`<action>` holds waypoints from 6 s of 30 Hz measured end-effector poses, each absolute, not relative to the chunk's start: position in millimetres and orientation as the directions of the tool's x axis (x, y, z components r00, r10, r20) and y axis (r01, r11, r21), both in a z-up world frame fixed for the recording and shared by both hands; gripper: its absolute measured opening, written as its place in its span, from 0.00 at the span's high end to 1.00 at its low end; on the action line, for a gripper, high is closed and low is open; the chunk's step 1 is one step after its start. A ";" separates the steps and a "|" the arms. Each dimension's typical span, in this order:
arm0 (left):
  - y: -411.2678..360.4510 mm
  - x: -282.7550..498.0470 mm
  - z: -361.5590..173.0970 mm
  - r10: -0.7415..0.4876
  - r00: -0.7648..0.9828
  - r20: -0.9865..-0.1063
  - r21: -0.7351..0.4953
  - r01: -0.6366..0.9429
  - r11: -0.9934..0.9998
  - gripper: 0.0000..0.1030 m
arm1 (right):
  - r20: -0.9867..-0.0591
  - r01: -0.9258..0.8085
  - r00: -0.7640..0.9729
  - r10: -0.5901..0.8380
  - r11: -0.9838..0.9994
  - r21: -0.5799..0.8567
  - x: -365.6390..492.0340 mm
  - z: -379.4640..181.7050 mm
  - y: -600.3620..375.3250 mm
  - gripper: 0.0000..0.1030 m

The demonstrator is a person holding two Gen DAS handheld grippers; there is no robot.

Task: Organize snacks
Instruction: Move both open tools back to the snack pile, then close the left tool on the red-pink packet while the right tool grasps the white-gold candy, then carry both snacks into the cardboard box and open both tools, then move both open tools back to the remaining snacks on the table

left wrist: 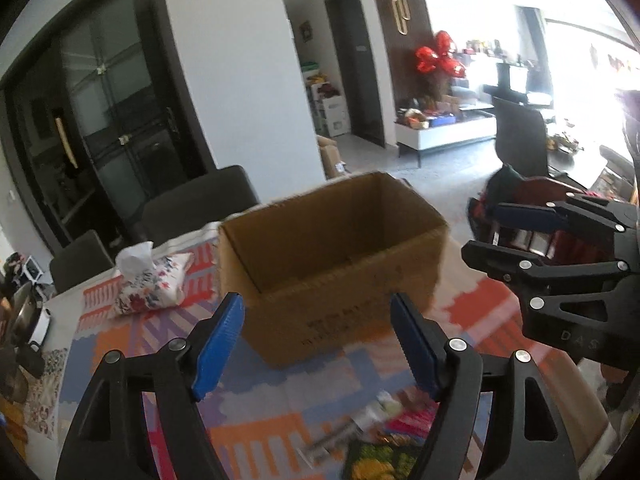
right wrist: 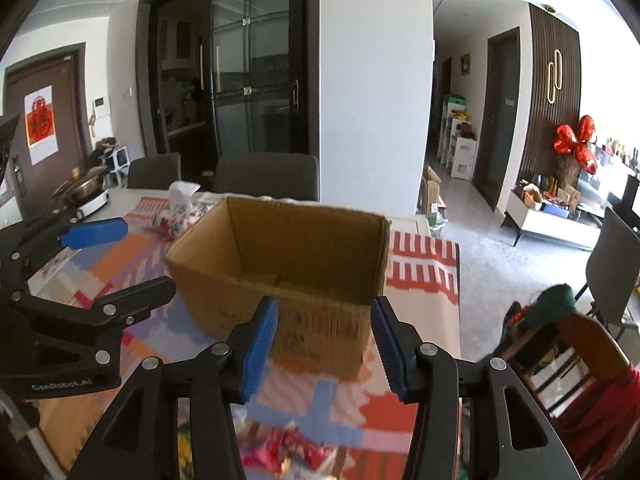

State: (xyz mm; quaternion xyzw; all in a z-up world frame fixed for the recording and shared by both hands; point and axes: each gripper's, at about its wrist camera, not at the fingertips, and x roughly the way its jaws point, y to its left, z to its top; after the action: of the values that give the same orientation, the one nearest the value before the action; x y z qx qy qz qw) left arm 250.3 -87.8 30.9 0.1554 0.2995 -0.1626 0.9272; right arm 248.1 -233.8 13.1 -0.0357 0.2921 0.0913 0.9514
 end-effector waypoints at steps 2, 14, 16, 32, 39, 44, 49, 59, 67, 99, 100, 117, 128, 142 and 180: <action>-92.8 242.9 25.7 -0.220 0.757 -0.615 0.202 0.421 0.884 0.27 | -0.576 -0.204 0.803 0.153 0.979 -0.025 239.8 8.7 -234.0 0.52; -113.8 213.4 -19.6 -0.285 0.659 -0.696 0.199 0.559 0.805 0.28 | -0.685 -0.272 0.713 0.147 0.959 -0.078 209.9 -32.7 -234.2 0.52; -117.1 210.3 -26.1 -0.293 0.641 -0.710 0.197 0.579 0.791 0.28 | -0.703 -0.283 0.696 0.147 0.956 -0.080 206.8 -40.1 -233.5 0.52; -132.6 215.3 -84.4 -0.289 0.482 -0.827 0.153 0.688 0.709 0.29 | -0.853 -0.383 0.495 0.163 0.922 -0.046 203.4 -107.3 -229.3 0.52; -138.7 231.8 -97.6 -0.286 0.435 -0.854 0.128 0.708 0.695 0.33 | -0.883 -0.402 0.438 0.166 0.915 -0.028 214.7 -127.8 -231.2 0.52; -143.8 240.2 -105.7 -0.288 0.413 -0.864 0.112 0.716 0.689 0.35 | -0.889 -0.411 0.424 0.175 0.912 -0.017 223.9 -134.7 -231.5 0.52; -147.1 245.9 -111.4 -0.288 0.395 -0.873 0.101 0.722 0.684 0.41 | -0.894 -0.426 0.410 0.180 0.905 -0.013 229.2 -139.4 -230.1 0.52; -145.1 255.6 -122.0 -0.313 0.315 -0.896 0.006 0.714 0.701 0.58 | -0.891 -0.429 0.405 0.207 0.903 0.015 234.5 -145.1 -227.4 0.66; -138.8 252.4 -115.2 -0.341 0.318 -0.885 -0.037 0.681 0.731 0.72 | -0.875 -0.380 0.436 0.210 0.924 0.033 228.5 -138.5 -230.4 0.78; -88.3 225.7 30.9 -0.423 0.631 -0.651 -0.024 0.540 0.842 0.72 | -0.604 -0.248 0.763 0.230 0.967 0.054 206.0 5.4 -230.0 0.79; -86.5 227.2 35.4 -0.423 0.639 -0.643 -0.024 0.535 0.845 0.72 | -0.595 -0.249 0.770 0.231 0.967 0.054 206.8 9.5 -228.6 0.79; -61.3 279.1 81.6 -0.352 0.730 -0.586 0.026 0.451 0.892 0.72 | -0.534 -0.249 0.805 0.259 0.964 0.093 261.9 58.0 -212.3 0.79; -51.0 337.7 71.2 -0.326 0.707 -0.627 -0.020 0.404 0.914 0.72 | -0.571 -0.253 0.779 0.260 0.963 0.094 314.1 57.3 -201.1 0.79; -61.6 386.9 31.1 -0.249 0.655 -0.714 0.008 0.362 0.932 0.68 | -0.640 -0.223 0.736 0.222 0.971 0.081 361.9 24.7 -200.0 0.79; -25.8 220.4 8.0 -0.262 0.697 -0.668 0.128 0.454 0.882 0.42 | -0.678 -0.325 0.685 0.266 0.945 0.041 217.6 -6.7 -157.1 0.58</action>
State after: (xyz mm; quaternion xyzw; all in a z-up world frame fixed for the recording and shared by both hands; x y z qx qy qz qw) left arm 220.4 -25.8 8.0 0.1429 0.3360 -0.1966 0.9100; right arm 217.6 -157.1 -6.7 -0.0411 0.3624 0.1611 0.9171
